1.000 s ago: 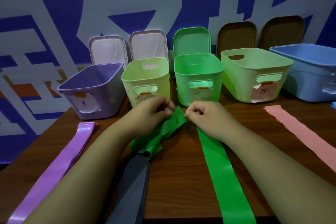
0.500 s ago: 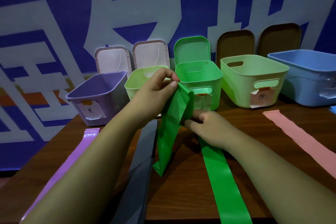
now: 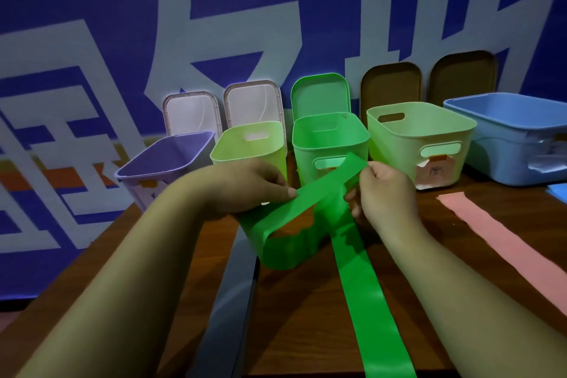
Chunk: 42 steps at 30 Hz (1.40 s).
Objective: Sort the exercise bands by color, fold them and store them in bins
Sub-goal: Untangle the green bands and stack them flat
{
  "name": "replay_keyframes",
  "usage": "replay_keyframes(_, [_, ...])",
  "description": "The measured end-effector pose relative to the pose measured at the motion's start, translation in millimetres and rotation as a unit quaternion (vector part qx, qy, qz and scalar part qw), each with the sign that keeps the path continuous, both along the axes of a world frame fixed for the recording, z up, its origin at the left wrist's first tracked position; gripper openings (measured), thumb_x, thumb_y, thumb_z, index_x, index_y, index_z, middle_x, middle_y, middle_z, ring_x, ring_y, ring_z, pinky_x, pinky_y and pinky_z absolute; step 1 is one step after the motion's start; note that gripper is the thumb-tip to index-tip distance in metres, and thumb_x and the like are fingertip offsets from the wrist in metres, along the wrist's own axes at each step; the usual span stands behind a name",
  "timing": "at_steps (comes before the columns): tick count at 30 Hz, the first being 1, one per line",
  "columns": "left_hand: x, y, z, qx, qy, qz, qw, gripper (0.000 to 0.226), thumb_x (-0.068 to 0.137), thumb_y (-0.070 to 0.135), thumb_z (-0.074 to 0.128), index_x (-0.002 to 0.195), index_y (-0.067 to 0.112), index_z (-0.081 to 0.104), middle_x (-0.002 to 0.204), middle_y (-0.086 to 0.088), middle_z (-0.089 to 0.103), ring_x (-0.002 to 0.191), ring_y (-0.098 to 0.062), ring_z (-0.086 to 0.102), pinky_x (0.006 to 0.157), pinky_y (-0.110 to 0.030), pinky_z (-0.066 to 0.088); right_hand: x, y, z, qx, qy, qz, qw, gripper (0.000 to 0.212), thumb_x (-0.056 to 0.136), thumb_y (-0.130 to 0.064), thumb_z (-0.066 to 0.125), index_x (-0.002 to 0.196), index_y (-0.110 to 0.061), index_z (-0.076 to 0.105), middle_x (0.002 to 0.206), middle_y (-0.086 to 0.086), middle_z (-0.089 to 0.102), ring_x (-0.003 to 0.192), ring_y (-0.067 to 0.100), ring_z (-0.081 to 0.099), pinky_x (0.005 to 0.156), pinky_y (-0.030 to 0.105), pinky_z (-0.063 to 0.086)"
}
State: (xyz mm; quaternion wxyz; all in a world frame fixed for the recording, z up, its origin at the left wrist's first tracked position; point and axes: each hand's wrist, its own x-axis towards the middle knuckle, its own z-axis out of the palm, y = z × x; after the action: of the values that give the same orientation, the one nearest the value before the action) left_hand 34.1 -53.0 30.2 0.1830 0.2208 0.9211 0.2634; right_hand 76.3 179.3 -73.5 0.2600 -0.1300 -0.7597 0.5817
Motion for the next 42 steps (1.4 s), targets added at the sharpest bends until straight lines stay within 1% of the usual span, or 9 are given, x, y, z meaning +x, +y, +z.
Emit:
replay_keyframes(4, [0,5,-19,0.049,-0.014,0.006,0.999,0.025,0.1,0.048,0.067,0.109,0.026,0.074,0.093,-0.001,0.073,0.079,-0.018,0.07,0.07,-0.035,0.06,5,-2,4,0.004,-0.002,0.029,1.0,0.035,0.11,-0.017,0.041,0.095,-0.003,0.07,0.069,0.017,0.071,0.048,0.021,0.067,0.041,0.024,0.05])
replay_keyframes(9, [-5,17,-43,-0.04,0.121,-0.05,0.991,0.023,0.099,0.049,0.068,0.113,0.03,0.069,0.103,0.004,0.074,0.094,-0.015,0.073,0.092,-0.045,0.061,5,-6,1,0.0,-0.016,0.089,0.996,0.033,0.109,-0.013,0.04,0.097,0.0,0.068,0.072,0.025,0.072,0.054,0.03,0.074,0.044,0.031,0.054])
replay_keyframes(16, [-5,41,-68,0.072,0.302,-0.106,0.945,0.026,0.091,0.025,0.081,0.11,0.03,0.065,0.108,0.012,0.059,0.092,-0.001,0.063,0.077,-0.015,0.049,1,-4,-2,-0.022,-0.039,0.111,0.993,0.032,0.108,-0.014,0.04,0.093,-0.001,0.064,0.07,0.023,0.063,0.053,0.029,0.072,0.047,0.032,0.053])
replay_keyframes(19, [-7,44,-73,0.085,0.321,-0.102,0.938,0.021,0.092,0.024,0.081,0.107,0.03,0.067,0.109,0.011,0.058,0.09,-0.002,0.064,0.08,-0.026,0.056,0,-3,-3,-0.018,-0.047,0.109,0.993,0.026,0.108,-0.014,0.04,0.094,-0.007,0.061,0.059,0.006,0.063,0.052,0.026,0.071,0.047,0.03,0.051])
replay_keyframes(22, [-8,44,-70,0.094,0.322,-0.104,0.936,0.023,0.09,0.022,0.083,0.107,0.029,0.069,0.107,0.011,0.057,0.087,-0.001,0.061,0.077,-0.017,0.051,-2,-3,-5,-0.021,-0.039,0.112,0.993,0.017,0.108,-0.014,0.04,0.104,-0.015,0.057,0.053,-0.004,0.064,0.052,0.026,0.071,0.045,0.027,0.049])
replay_keyframes(29, [-11,38,-50,0.091,0.337,-0.123,0.929,0.017,0.084,0.02,0.089,0.097,0.026,0.078,0.095,0.011,0.059,0.081,-0.003,0.057,0.073,-0.015,0.045,-4,-4,-5,-0.003,-0.035,0.128,0.991,0.024,0.11,-0.019,0.042,0.111,-0.015,0.066,0.058,0.011,0.069,0.052,0.025,0.07,0.045,0.027,0.05])
replay_keyframes(33, [-9,34,-23,0.106,0.368,-0.108,0.918,0.015,0.085,0.023,0.088,0.097,0.026,0.081,0.099,0.008,0.064,0.082,-0.004,0.062,0.072,-0.015,0.048,-3,-2,-4,0.027,-0.013,0.11,0.994,0.029,0.109,-0.02,0.048,0.09,-0.02,0.069,0.068,0.008,0.071,0.049,0.021,0.064,0.046,0.026,0.047])
replay_keyframes(37, [-9,37,15,0.119,0.369,-0.08,0.918,0.012,0.089,0.024,0.084,0.099,0.029,0.079,0.1,0.014,0.071,0.089,0.0,0.069,0.077,-0.019,0.055,-3,-4,-6,0.047,0.022,0.123,0.991,0.015,0.106,-0.027,0.063,0.098,-0.032,0.074,0.088,0.003,0.077,0.076,0.034,0.068,0.064,0.045,0.054])
replay_keyframes(42, [-12,42,60,0.163,0.361,-0.052,0.917,0.012,0.09,0.02,0.084,0.096,0.029,0.078,0.087,0.016,0.077,0.081,0.005,0.071,0.077,-0.022,0.056,-1,-4,-7,-0.02,0.042,0.174,0.984,0.011,0.105,-0.037,0.066,0.114,-0.041,0.07,0.119,-0.014,0.073,0.113,0.006,0.068,0.097,0.029,0.055])
